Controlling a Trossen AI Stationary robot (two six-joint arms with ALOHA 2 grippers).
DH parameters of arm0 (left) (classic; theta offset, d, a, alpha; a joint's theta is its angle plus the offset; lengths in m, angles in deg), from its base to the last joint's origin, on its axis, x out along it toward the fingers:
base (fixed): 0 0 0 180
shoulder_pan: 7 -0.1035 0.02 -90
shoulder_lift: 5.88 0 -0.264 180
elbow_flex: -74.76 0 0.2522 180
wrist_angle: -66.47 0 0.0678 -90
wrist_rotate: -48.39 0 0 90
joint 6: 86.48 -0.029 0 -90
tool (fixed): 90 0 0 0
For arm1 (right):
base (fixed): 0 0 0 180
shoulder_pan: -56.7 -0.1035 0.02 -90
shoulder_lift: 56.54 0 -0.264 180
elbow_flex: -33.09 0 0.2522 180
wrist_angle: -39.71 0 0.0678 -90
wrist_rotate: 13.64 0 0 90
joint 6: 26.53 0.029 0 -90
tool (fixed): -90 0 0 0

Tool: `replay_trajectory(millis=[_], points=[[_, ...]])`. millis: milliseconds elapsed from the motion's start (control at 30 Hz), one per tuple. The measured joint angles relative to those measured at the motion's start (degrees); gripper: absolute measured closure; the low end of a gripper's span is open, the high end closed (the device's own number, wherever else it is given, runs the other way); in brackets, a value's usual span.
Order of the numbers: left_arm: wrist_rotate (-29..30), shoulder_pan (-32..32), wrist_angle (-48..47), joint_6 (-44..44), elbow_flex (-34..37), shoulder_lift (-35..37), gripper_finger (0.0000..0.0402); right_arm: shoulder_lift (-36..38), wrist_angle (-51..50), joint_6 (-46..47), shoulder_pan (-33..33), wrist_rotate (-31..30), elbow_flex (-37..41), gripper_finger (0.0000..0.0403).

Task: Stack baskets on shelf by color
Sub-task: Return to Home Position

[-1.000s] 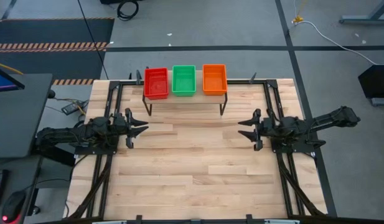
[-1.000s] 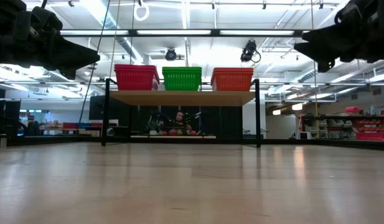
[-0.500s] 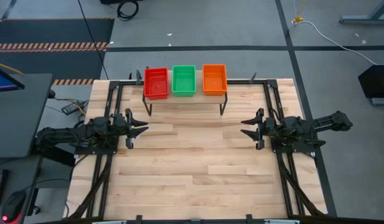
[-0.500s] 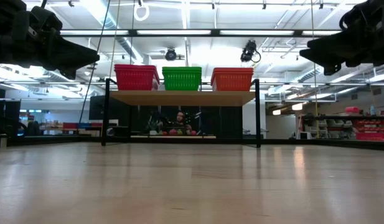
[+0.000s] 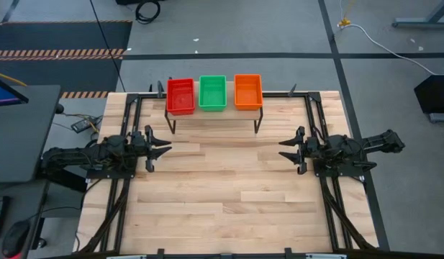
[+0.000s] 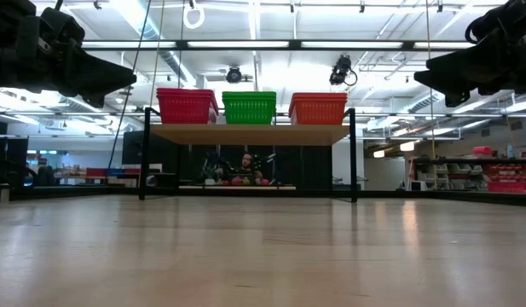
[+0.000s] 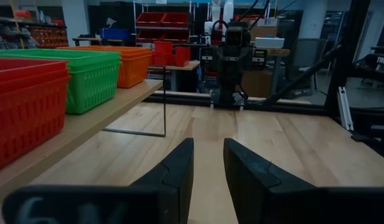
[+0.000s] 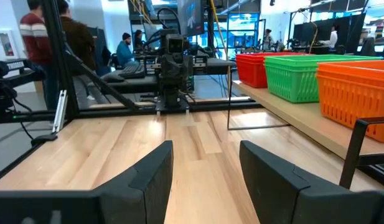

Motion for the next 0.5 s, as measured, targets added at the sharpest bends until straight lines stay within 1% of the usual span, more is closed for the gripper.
replay_trajectory(millis=[200,500], points=[[0.0,0.0,0.3,0.0,0.0,0.0,0.0308,0.0,0.0,4.4,0.0,0.5,0.0,0.0211],[0.0,0.0,0.5,0.4,0.0,0.0,0.0308,0.0,0.0,4.4,0.0,0.5,0.0,0.0211]])
